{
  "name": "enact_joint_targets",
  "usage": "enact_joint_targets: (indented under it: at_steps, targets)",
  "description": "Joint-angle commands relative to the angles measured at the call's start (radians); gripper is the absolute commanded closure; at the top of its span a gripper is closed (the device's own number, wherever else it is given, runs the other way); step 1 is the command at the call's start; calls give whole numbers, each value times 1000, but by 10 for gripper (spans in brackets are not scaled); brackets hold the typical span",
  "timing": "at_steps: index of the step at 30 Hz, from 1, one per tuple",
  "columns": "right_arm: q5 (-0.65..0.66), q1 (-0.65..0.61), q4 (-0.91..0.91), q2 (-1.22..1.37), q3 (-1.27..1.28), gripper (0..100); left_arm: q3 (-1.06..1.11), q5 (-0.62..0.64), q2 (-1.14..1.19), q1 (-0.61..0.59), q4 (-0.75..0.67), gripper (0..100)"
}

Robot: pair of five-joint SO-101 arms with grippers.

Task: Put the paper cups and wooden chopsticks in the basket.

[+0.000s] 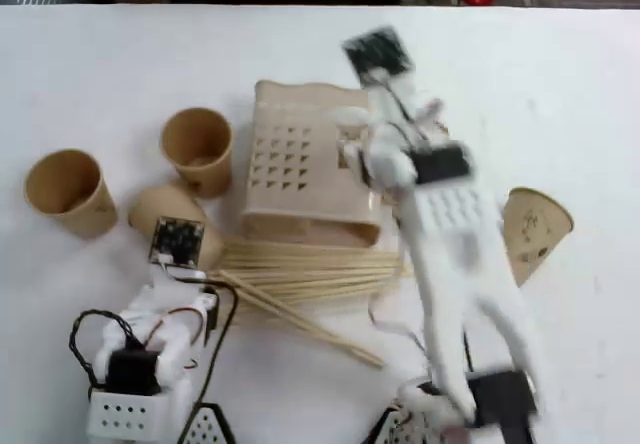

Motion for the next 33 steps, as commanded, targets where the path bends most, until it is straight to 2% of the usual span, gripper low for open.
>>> enact_joint_targets:
  at_steps: [1,11,24,33]
  targets:
    - [-9,-19,4,226,-206,817,0,-8,-4,15,0,894]
    - [-87,45,10,576,-539,818,0,-8,-4,15,0,894]
    - [-86,120,18,605,-551,818,0,-8,-4,15,0,894]
    - [-80,105,-21,748,-559,818,0,-8,-4,15,0,894]
